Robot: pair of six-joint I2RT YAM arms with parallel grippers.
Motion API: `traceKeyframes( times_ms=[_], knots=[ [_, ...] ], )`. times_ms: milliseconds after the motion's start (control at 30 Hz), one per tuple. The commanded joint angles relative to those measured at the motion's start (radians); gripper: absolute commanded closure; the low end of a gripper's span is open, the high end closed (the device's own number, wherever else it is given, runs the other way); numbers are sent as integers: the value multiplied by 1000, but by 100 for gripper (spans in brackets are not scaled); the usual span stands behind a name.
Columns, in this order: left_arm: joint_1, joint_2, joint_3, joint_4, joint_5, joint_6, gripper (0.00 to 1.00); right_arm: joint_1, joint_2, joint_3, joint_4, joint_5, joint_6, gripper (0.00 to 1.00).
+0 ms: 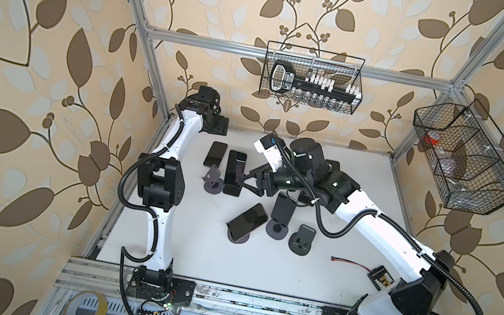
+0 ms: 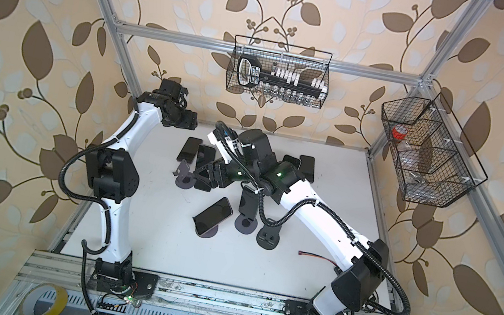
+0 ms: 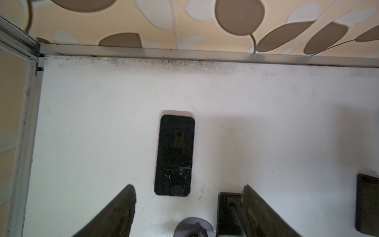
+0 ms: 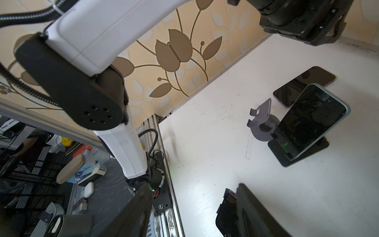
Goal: Remove the phone from the phone stand
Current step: Place the phone at the top-left of the table, then remove the phone from the phone stand.
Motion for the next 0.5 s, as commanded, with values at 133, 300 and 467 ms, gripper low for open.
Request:
traceKeyframes(
  times_ms=[133,300,467],
  knots=[
    [-34,-242,-171,65,57,-39,19,43,-45,38,-57,96,61,34],
    [-64,-345,-251,78,62,-45,19,79,-63,39,-71,152,96,34],
    [-93,-436,-311,86,64,-55,19,111,-79,37,-90,219,134,34]
  ],
)
